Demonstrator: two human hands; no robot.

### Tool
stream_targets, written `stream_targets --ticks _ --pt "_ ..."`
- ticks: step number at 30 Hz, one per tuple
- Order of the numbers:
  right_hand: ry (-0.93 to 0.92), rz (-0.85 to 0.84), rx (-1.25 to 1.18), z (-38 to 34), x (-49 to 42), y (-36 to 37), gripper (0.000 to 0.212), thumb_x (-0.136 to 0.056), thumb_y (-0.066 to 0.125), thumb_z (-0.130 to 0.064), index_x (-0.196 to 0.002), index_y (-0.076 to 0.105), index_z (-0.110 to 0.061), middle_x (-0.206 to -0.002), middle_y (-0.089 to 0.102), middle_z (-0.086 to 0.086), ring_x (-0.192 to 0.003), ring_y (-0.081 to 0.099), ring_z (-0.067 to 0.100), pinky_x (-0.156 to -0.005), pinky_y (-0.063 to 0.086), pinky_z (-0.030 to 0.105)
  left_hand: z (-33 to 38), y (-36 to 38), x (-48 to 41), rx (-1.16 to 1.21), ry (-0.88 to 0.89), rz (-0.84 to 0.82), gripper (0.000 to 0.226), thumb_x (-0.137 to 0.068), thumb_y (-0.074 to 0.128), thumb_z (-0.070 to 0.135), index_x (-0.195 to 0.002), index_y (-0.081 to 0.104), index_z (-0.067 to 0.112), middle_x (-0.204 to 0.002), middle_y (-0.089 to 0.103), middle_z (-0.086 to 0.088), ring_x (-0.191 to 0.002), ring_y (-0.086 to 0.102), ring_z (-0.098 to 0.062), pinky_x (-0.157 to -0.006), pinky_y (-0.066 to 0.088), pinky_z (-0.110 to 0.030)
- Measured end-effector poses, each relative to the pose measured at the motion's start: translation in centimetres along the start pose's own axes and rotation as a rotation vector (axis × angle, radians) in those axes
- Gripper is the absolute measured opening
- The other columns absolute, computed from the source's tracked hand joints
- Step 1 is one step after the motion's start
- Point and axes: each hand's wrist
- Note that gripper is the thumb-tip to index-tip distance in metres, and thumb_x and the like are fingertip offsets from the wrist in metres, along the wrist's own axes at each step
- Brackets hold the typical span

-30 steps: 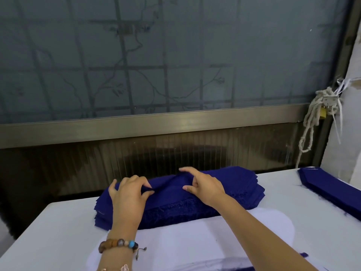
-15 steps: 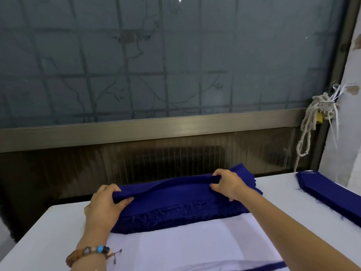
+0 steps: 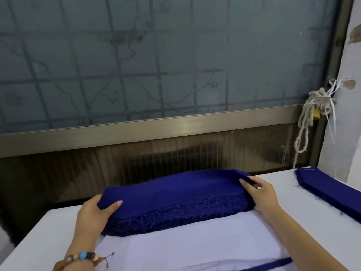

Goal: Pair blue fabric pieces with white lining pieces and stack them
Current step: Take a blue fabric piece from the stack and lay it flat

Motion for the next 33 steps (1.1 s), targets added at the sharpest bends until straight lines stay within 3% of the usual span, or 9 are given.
stream_targets --ticks 4,8,10,15,20,23,29,33 --pt "-0.093 0.060 0.133 0.3 -0.2 0.0 0.013 -0.089 0.067 -0.027 -0.100 0.071 -0.021 -0.104 0.062 0.007 -0.089 0.058 0.022 -0.072 0.050 0.031 -0.4 0.1 -0.2 -0.010 -0.040 0.070 0.017 -0.089 0.067 0.034 -0.084 0.063 0.018 -0.072 0.063 0.004 -0.069 0.057 -0.016 -0.057 0.040 -0.031" --pt "-0.174 0.143 0.160 0.3 0.2 -0.2 0.019 -0.088 0.068 -0.023 -0.105 0.070 -0.014 -0.107 0.056 0.002 -0.095 0.054 0.018 -0.072 0.042 0.021 -0.3 0.1 0.2 -0.034 -0.022 0.187 0.025 -0.091 0.063 0.035 -0.079 0.068 0.014 -0.070 0.065 -0.002 -0.068 0.057 -0.020 -0.055 0.037 -0.032" --pt "-0.167 0.143 0.114 0.2 0.4 -0.3 0.019 -0.089 0.067 -0.022 -0.107 0.069 -0.014 -0.105 0.060 -0.001 -0.093 0.056 0.015 -0.073 0.043 0.022 0.0 0.1 0.6 0.004 -0.004 0.260 0.025 -0.091 0.064 0.035 -0.083 0.070 0.012 -0.071 0.066 -0.004 -0.070 0.058 -0.023 -0.057 0.040 -0.032" --pt "-0.081 0.135 -0.066 -0.1 1.0 -0.4 0.016 -0.093 0.062 -0.023 -0.107 0.067 -0.018 -0.086 0.068 -0.007 -0.081 0.061 0.008 -0.059 0.043 0.018 1.2 -0.5 1.1 0.167 0.084 0.341 0.021 -0.089 0.067 0.028 -0.091 0.073 0.008 -0.074 0.068 -0.007 -0.074 0.061 -0.026 -0.066 0.049 -0.038" --pt "-0.099 0.134 -0.142 -1.1 1.4 -0.6 0.009 -0.093 0.061 -0.020 -0.100 0.064 -0.025 -0.085 0.069 -0.008 -0.082 0.063 0.009 -0.060 0.047 0.021 3.4 -1.8 1.9 0.433 0.078 0.357 0.020 -0.088 0.067 0.023 -0.104 0.070 0.013 -0.083 0.069 -0.003 -0.079 0.064 -0.018 -0.070 0.053 -0.035" --pt "-0.106 0.138 -0.177 -2.0 1.6 -1.6 0.009 -0.094 0.059 -0.019 -0.096 0.065 -0.026 -0.084 0.071 -0.008 -0.079 0.065 0.012 -0.059 0.047 0.023 5.4 -2.6 3.3 0.639 0.057 0.354 0.005 -0.087 0.069 0.023 -0.089 0.068 0.028 -0.082 0.070 0.001 -0.076 0.066 -0.015 -0.070 0.053 -0.032" --pt "-0.045 0.042 -0.166 -3.1 3.2 -5.4 0.017 -0.098 0.052 -0.017 -0.094 0.064 -0.028 -0.081 0.071 -0.003 -0.074 0.067 0.017 -0.057 0.054 0.022 6.9 -4.7 6.6 0.508 0.140 0.254 0.009 -0.090 0.066 0.025 -0.084 0.066 0.032 -0.076 0.072 0.006 -0.072 0.068 -0.011 -0.059 0.050 -0.025" --pt "-0.010 -0.036 -0.049 -2.2 6.0 -8.5 0.020 -0.100 0.050 -0.015 -0.090 0.062 -0.027 -0.083 0.071 0.004 -0.075 0.067 0.023 -0.056 0.053 0.025 4.9 -5.6 9.8 0.352 0.086 0.138 0.009 -0.092 0.063 0.023 -0.084 0.067 0.023 -0.076 0.071 0.003 -0.076 0.067 -0.018 -0.064 0.052 -0.032"
Point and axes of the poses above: each hand's wrist, its own x-axis away from the middle knuckle, its own y-axis out of the palm, z = x × y
